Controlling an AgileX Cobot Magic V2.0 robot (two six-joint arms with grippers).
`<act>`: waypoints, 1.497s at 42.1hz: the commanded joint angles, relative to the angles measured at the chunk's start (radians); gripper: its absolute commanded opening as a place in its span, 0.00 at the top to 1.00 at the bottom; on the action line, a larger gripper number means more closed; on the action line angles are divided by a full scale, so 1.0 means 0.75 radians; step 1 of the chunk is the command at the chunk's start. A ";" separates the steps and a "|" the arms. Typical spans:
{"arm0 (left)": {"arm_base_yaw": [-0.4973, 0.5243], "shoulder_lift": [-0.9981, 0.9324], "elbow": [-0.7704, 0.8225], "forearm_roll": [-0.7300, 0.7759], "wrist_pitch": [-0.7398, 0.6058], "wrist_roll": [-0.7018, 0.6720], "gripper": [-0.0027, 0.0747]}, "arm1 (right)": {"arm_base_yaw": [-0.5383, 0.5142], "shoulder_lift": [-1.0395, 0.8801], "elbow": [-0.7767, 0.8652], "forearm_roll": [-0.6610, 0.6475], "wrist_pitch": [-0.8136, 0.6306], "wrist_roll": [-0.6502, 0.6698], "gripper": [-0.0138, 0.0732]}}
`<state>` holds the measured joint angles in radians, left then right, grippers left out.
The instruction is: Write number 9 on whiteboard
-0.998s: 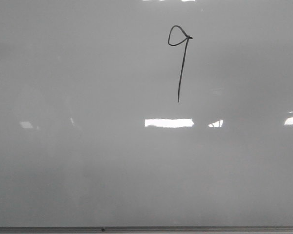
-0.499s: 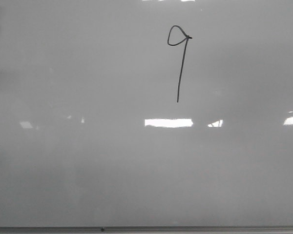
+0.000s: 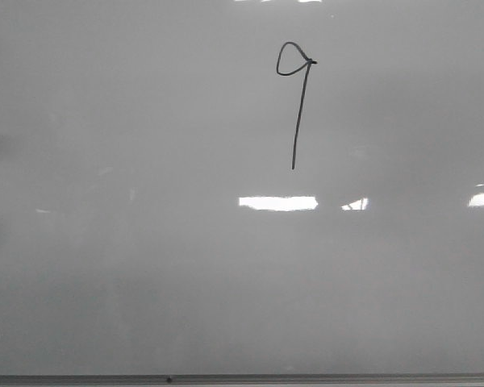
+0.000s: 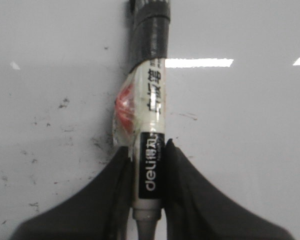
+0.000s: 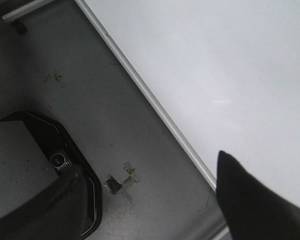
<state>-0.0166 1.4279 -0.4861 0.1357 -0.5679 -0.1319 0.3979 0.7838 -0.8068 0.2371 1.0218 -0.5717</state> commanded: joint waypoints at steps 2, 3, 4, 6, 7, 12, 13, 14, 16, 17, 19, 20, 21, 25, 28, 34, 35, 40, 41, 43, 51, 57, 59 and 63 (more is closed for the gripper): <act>0.002 0.021 -0.061 -0.012 -0.083 -0.003 0.74 | -0.011 -0.007 -0.033 0.037 -0.066 0.000 0.20; 0.002 0.024 -0.064 -0.012 -0.071 -0.003 0.71 | -0.011 -0.007 -0.033 0.040 -0.066 0.000 0.20; 0.002 0.030 -0.066 -0.012 -0.058 -0.003 0.69 | -0.011 -0.007 -0.033 0.043 -0.066 0.000 0.20; 0.002 0.033 -0.069 -0.012 -0.045 -0.003 0.63 | -0.011 -0.007 -0.033 0.049 -0.066 0.000 0.20; 0.002 0.033 -0.069 -0.012 -0.045 -0.003 0.59 | -0.011 -0.007 -0.033 0.052 -0.066 0.000 0.20; 0.002 0.033 -0.069 -0.012 -0.045 -0.003 0.51 | -0.011 -0.007 -0.033 0.055 -0.066 0.000 0.20; 0.002 0.033 -0.069 -0.008 -0.045 -0.003 0.50 | -0.011 -0.007 -0.033 0.055 -0.066 0.000 0.20; 0.002 0.033 -0.069 -0.008 -0.038 -0.003 0.50 | -0.011 -0.007 -0.033 0.055 -0.065 0.000 0.20; 0.002 0.021 -0.069 -0.006 -0.017 -0.003 0.50 | -0.011 -0.007 -0.033 0.055 -0.062 0.000 0.20; 0.002 0.014 -0.069 -0.006 -0.002 -0.003 0.50 | -0.011 -0.007 -0.033 0.055 -0.061 0.000 0.20; 0.002 -0.012 -0.069 -0.006 0.038 -0.003 0.50 | -0.011 -0.007 -0.033 0.053 -0.056 0.000 0.20; 0.002 -0.024 -0.069 -0.003 0.056 -0.003 0.50 | -0.011 -0.007 -0.033 0.053 -0.056 0.003 0.20; 0.002 -0.043 -0.072 -0.003 0.089 -0.003 0.50 | -0.011 -0.008 -0.033 0.052 -0.056 0.014 0.20; 0.002 -0.147 -0.111 0.002 0.334 -0.003 0.50 | -0.011 -0.016 -0.037 -0.011 -0.059 0.144 0.20; -0.001 -0.238 -0.165 0.039 0.596 -0.003 0.50 | -0.011 -0.035 -0.037 -0.115 -0.061 0.345 0.20; -0.054 -0.393 -0.260 0.061 0.939 0.000 0.50 | -0.011 -0.073 -0.037 -0.284 -0.052 0.563 0.20; -0.068 -0.425 -0.276 0.068 0.984 0.000 0.50 | -0.011 -0.082 -0.037 -0.288 -0.052 0.573 0.20; -0.183 -0.551 -0.364 0.071 1.239 0.011 0.50 | -0.011 -0.139 -0.037 -0.277 -0.054 0.592 0.20; -0.207 -0.581 -0.379 0.071 1.287 0.025 0.50 | -0.011 -0.150 -0.037 -0.277 -0.053 0.601 0.20; -0.268 -0.624 -0.408 0.072 1.396 0.051 0.50 | -0.011 -0.177 -0.037 -0.277 -0.051 0.613 0.20; -0.498 -0.812 -0.434 0.060 1.646 0.080 0.50 | -0.011 -0.298 -0.037 -0.276 -0.036 0.642 0.20; -0.645 -0.925 -0.432 0.019 1.761 0.080 0.50 | -0.011 -0.386 -0.037 -0.276 -0.037 0.642 0.20; -0.678 -0.949 -0.432 0.012 1.775 0.080 0.50 | -0.011 -0.405 -0.037 -0.276 -0.037 0.642 0.20; -0.729 -0.981 -0.432 0.012 1.776 0.080 0.50 | -0.011 -0.429 -0.037 -0.276 -0.038 0.642 0.20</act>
<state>-0.5308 0.7116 -0.7769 0.1480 0.8085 -0.0719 0.3956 0.4658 -0.8068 0.0380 1.0483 -0.0912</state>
